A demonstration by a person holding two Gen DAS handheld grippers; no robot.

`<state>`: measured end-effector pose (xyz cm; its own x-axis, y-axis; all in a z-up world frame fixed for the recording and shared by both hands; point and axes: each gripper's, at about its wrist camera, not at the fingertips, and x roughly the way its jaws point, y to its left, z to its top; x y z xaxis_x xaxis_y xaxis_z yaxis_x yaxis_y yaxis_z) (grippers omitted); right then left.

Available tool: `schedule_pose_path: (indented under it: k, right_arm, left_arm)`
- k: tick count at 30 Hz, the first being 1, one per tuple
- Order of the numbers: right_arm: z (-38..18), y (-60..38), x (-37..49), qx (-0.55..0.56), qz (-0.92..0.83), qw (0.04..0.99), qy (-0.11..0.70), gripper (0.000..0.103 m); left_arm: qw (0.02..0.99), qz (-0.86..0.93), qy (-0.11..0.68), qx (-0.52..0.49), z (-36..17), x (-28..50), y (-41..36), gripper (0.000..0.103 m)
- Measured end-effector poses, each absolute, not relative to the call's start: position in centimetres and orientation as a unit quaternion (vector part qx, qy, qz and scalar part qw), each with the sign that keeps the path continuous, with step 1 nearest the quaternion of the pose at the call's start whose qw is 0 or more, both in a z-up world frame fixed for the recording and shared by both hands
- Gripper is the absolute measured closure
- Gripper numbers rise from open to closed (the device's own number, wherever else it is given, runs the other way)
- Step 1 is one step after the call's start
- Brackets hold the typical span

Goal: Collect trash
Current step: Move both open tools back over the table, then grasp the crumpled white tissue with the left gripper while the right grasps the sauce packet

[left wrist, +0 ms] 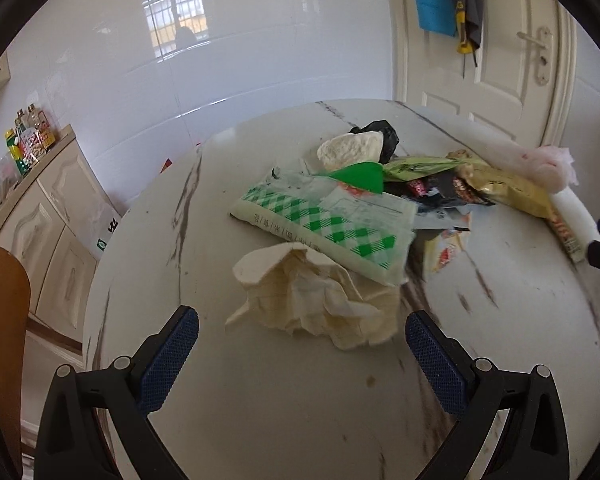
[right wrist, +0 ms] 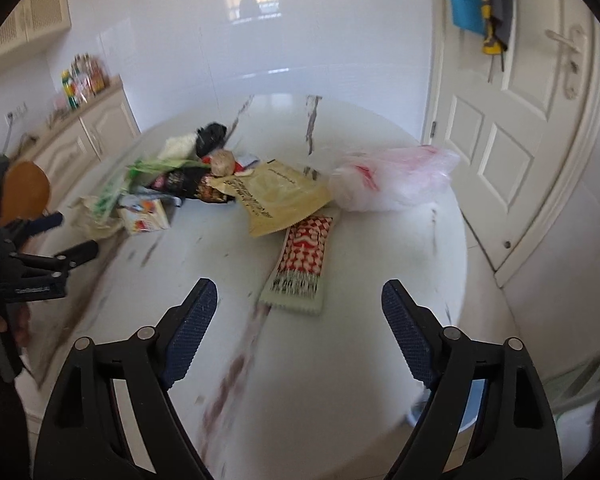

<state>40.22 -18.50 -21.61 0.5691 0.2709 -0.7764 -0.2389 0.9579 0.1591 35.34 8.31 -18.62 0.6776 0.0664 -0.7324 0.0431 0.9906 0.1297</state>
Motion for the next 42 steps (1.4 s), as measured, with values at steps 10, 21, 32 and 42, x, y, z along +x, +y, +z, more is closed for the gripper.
schedule_pose_path:
  k: [10,21,32,42]
  right_arm:
    - [-23.4,-16.7,42.9,-0.019,0.136,0.877,0.461,0.036]
    - [-22.9,-16.8,42.7,-0.027,0.165,0.874,0.457,0.079]
    - [-21.6,-18.9,38.5,0.056,0.231,0.867,0.438,0.094]
    - [-19.1,-22.4,34.8,0.098,0.241,0.879,0.4,0.094]
  left_arm:
    - [0.907,-0.023,0.42,0.035,-18.8,38.9,9.9,0.028]
    - [0.911,-0.058,0.409,-0.014,-18.0,37.3,11.4,0.077]
    - [0.922,-0.097,0.372,-0.038,-13.5,30.7,10.7,0.077]
    - [0.92,-0.15,0.362,0.001,-10.8,27.5,2.5,0.077]
